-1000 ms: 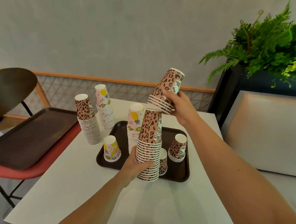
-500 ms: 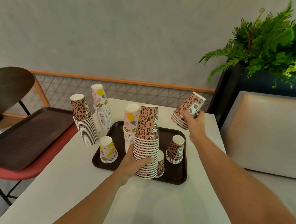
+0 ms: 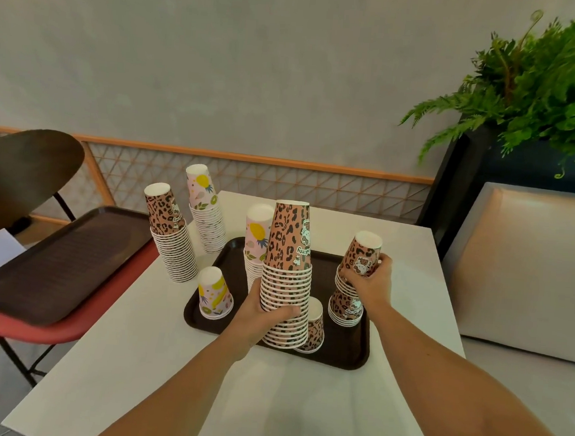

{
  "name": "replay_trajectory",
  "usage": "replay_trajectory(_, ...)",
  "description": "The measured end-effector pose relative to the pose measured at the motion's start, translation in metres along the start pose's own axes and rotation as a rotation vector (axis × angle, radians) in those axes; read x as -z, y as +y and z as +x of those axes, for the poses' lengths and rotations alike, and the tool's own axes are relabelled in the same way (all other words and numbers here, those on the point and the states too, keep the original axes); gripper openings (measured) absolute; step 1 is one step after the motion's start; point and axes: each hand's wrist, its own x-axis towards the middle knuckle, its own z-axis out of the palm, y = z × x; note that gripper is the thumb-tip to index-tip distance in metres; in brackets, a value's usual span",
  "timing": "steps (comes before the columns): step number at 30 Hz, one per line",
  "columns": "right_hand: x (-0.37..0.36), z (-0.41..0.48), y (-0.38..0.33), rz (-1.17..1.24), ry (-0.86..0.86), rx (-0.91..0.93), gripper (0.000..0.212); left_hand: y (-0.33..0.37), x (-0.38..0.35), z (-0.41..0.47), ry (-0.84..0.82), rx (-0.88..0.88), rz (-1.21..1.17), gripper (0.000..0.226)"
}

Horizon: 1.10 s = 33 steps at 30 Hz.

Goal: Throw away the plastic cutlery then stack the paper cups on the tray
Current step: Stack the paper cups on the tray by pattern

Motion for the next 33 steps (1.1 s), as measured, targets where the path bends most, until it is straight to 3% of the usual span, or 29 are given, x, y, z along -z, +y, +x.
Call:
replay_trajectory(6, 0.001, -0.002, -0.006, -0.029, -0.03, 0.008, 0.078, 0.001, -0.002, 0.0, -0.004, -0.004, 0.0, 0.068)
replay_trajectory(13, 0.005, -0.008, -0.057, -0.005, -0.073, 0.129, 0.05, 0.003, -0.007, 0.002, -0.032, 0.004, 0.001, 0.069)
replay_trajectory(16, 0.004, -0.017, -0.081, 0.045, -0.216, 0.173, 0.04, 0.003, -0.008, 0.002, -0.035, -0.001, 0.003, 0.069)
replay_trajectory(22, -0.001, -0.042, -0.115, 0.081, -0.679, 0.159, 0.056, 0.001, -0.008, 0.0, -0.06, -0.026, 0.008, 0.071)
replay_trajectory(24, -0.006, -0.046, -0.117, 0.081, -0.748, 0.128, 0.062, -0.001, -0.007, -0.001, -0.067, -0.031, 0.01, 0.074)
replay_trajectory(28, -0.008, -0.05, -0.119, 0.136, -0.688, 0.123, 0.061, -0.006, -0.005, -0.003, -0.088, -0.011, 0.025, 0.079)
replay_trajectory(33, -0.006, -0.05, -0.131, 0.21, -0.633, 0.117, 0.044, -0.012, -0.003, -0.006, -0.091, 0.005, 0.032, 0.077)
